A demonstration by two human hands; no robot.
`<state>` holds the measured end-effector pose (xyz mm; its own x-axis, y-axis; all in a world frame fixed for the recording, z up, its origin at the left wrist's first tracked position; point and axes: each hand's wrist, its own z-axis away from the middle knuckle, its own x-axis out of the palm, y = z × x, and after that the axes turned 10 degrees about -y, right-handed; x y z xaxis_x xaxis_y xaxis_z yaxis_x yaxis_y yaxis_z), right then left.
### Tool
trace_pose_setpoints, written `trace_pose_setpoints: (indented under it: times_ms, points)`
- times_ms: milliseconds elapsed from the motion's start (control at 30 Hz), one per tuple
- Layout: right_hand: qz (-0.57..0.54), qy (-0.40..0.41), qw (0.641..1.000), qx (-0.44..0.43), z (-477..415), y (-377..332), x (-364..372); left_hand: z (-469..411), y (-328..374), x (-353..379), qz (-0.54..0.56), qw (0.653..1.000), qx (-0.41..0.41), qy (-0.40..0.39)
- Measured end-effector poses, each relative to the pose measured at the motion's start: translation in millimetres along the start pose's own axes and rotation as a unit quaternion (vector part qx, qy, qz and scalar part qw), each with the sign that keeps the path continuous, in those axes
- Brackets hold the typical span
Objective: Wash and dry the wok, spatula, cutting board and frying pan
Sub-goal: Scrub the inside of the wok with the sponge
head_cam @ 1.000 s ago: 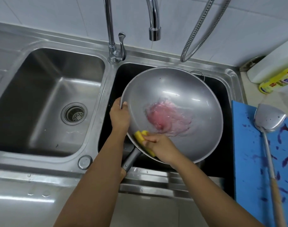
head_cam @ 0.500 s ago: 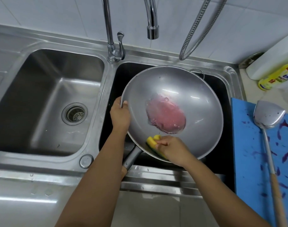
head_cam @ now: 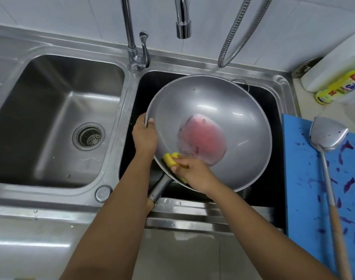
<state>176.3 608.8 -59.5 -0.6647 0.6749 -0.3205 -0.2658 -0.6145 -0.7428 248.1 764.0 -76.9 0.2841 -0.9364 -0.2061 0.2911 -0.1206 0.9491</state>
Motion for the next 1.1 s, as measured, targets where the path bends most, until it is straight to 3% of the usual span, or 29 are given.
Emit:
trace_pose_setpoints:
  times_ms: [67, 133, 200, 233, 333, 400, 467, 533, 600, 667, 733, 767, 833, 900, 933, 1033, 1100]
  points:
    - [0.021, 0.017, 1.000, -0.005, -3.4, 5.9, -2.5, 0.5, -0.2, 0.0, 0.001, 1.000, -0.003, -0.002]
    - [0.169, 0.064, 0.982, 0.048, -8.4, 10.1, -11.7, 1.2, -0.8, 0.0, 0.005, 1.000, -0.007, -0.005]
    - [0.225, 0.099, 0.964, 0.100, -11.3, 4.7, -12.5, 0.2, -1.4, 0.6, 0.005, 1.000, -0.009, -0.005]
    - [0.201, 0.096, 0.971, 0.086, -12.8, 1.6, -8.9, -0.5, -0.9, 0.6, 0.002, 1.000, -0.009, -0.003]
    - [-0.030, 0.013, 0.999, 0.000, -9.2, -4.1, 4.1, -2.6, 0.7, -1.3, -0.011, 1.000, 0.001, -0.001]
    - [-0.061, -0.013, 0.998, -0.003, -2.6, -0.6, -1.8, -1.7, 0.6, -1.2, -0.008, 1.000, 0.001, -0.004]
    - [0.107, 0.043, 0.992, 0.044, -2.3, 11.1, -14.6, 0.4, 0.6, -0.9, -0.005, 1.000, -0.002, -0.006]
    - [0.238, 0.094, 0.960, 0.115, -0.7, 14.3, -18.5, 0.6, 0.7, -1.1, -0.005, 1.000, -0.005, -0.005]
    - [0.179, 0.085, 0.976, 0.088, -2.2, 8.1, -9.9, -0.6, 0.3, -1.3, -0.003, 1.000, -0.005, -0.007]
    - [0.022, 0.026, 0.999, 0.009, -2.5, 3.5, -1.3, -1.3, -0.8, -1.5, 0.006, 1.000, -0.005, -0.009]
    - [-0.068, -0.044, 0.997, -0.002, 7.3, 0.5, -4.4, -1.8, -1.6, -1.3, 0.012, 1.000, -0.006, -0.010]
    - [-0.053, -0.054, 0.997, 0.013, 10.1, 4.6, -10.9, -1.4, -1.7, -1.3, 0.014, 1.000, -0.005, -0.010]
    - [0.126, 0.012, 0.990, 0.068, 9.3, 23.0, -27.4, -0.4, -1.0, -1.3, 0.016, 1.000, -0.008, -0.012]
    - [0.286, 0.079, 0.943, 0.153, 13.7, 30.9, -34.9, -0.2, -1.0, -1.1, 0.018, 1.000, -0.015, -0.015]
    - [0.288, 0.090, 0.938, 0.170, 15.0, 29.5, -32.4, -0.1, -1.1, -1.2, 0.018, 1.000, -0.016, -0.015]
    - [0.119, 0.046, 0.990, 0.062, 13.8, 14.0, -9.7, -1.1, -0.3, -1.5, 0.011, 1.000, -0.006, -0.006]
    - [-0.001, -0.016, 1.000, 0.009, 19.7, 1.8, 1.9, -1.1, -0.2, -0.9, 0.011, 1.000, -0.003, -0.005]
